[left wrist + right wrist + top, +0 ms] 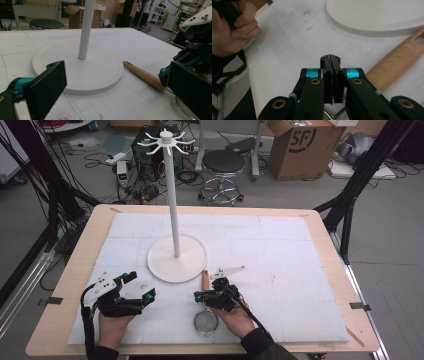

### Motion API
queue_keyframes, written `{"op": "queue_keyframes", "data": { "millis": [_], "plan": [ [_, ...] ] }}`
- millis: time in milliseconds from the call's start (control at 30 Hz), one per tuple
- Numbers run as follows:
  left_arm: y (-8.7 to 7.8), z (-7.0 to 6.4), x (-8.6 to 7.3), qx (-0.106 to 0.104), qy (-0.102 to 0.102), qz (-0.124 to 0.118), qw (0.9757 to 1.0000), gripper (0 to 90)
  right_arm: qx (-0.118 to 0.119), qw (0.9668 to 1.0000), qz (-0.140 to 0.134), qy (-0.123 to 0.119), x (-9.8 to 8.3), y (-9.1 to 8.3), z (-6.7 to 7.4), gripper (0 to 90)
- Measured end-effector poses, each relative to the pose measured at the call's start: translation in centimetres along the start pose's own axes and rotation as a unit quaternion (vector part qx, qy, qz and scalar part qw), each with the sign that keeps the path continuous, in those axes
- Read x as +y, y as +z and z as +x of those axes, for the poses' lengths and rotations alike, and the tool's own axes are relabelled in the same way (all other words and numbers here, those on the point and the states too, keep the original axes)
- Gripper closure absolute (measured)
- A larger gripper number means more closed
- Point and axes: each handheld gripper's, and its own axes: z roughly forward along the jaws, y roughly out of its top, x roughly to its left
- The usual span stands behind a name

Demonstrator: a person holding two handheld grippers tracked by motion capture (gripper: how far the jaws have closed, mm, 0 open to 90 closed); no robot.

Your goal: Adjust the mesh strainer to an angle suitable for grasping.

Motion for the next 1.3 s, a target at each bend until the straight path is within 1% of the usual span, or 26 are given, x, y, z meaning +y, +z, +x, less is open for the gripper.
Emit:
{"op": "queue_keyframes", "data": {
  "millis": [67,100,133,167,200,267,300,367,400,500,567,600,633,767,867,933,1000,1133,1167,1267,1300],
  "plan": [
    [0.0,0.0,0.0,0.000,0.000,-0.001,1.0000,3.4,0.004,1.0000,0.004,0.001,0.0,0.2,0.0,89.3],
    [0.0,0.0,0.0,0.001,0.000,-0.001,1.0000,3.4,0.002,0.9998,0.017,0.008,-0.1,0.5,0.0,89.3],
    [0.0,0.0,0.0,0.002,-0.001,-0.002,1.0000,3.4,0.002,0.9998,0.017,0.008,-0.1,0.5,0.0,89.3],
    [-0.1,0.1,0.0,0.001,-0.001,-0.002,1.0000,3.4,0.004,0.9997,0.022,0.010,-0.2,0.6,-0.1,89.3],
    [-0.1,0.1,0.0,0.001,-0.002,-0.002,1.0000,3.4,0.005,0.9993,0.035,0.014,-0.3,0.9,-0.1,89.3],
    [0.0,0.1,0.0,0.002,-0.001,-0.002,1.0000,3.4,0.004,0.9987,0.048,0.017,-0.4,1.1,0.0,89.3],
    [0.0,0.0,0.0,0.002,-0.001,-0.002,1.0000,3.4,0.004,0.9988,0.046,0.015,-0.4,1.2,0.0,89.3],
    [0.0,0.0,0.0,0.002,-0.001,-0.001,1.0000,3.4,0.009,0.9984,0.051,0.022,-0.4,1.2,0.0,89.3],
    [0.0,0.0,0.0,0.001,0.000,-0.001,1.0000,3.4,0.007,0.9984,0.053,0.018,-0.4,1.1,0.0,89.3],
    [0.0,0.0,0.0,0.001,0.000,0.000,1.0000,3.4,-0.010,0.9978,0.065,0.006,-0.2,1.1,0.4,89.3],
    [0.0,0.0,0.0,0.002,-0.001,-0.001,1.0000,3.4,-0.029,0.9965,0.077,-0.013,0.0,1.1,0.9,89.3],
    [0.0,0.0,0.0,0.002,-0.001,0.000,1.0000,3.4,-0.029,0.9965,0.077,-0.013,0.0,1.1,0.9,89.3],
    [0.0,0.0,0.0,0.002,-0.001,0.000,1.0000,3.4,-0.038,0.9954,0.085,-0.020,0.1,1.0,1.1,89.3],
    [0.0,0.0,0.0,0.003,-0.001,0.000,1.0000,3.4,-0.038,0.9953,0.088,-0.012,0.1,0.9,1.1,89.3],
    [0.0,0.0,0.0,0.003,-0.001,0.001,1.0000,3.4,-0.045,0.9941,0.098,-0.017,0.0,0.6,1.3,89.3],
    [0.0,0.0,0.0,0.003,-0.001,0.001,1.0000,3.4,-0.058,0.9927,0.104,-0.020,0.0,0.4,1.2,89.4],
    [0.0,0.0,0.0,0.003,0.000,0.001,1.0000,3.4,-0.054,0.9926,0.108,-0.018,0.0,0.3,1.0,89.4],
    [0.0,0.0,0.0,0.003,0.000,0.001,1.0000,3.4,-0.056,0.9919,0.112,-0.020,-0.1,0.1,1.0,89.4],
    [0.0,0.0,0.0,0.003,-0.001,0.002,1.0000,3.4,-0.061,0.9915,0.113,-0.019,0.0,0.0,0.9,89.4],
    [-0.1,0.0,0.0,0.004,-0.001,0.001,1.0000,3.4,-0.062,0.9913,0.114,-0.020,0.0,-0.2,0.7,89.4],
    [-0.1,0.0,0.0,0.004,-0.001,0.001,1.0000,3.4,-0.067,0.9908,0.116,-0.021,-0.1,-0.4,0.5,89.4]
  ]
}}
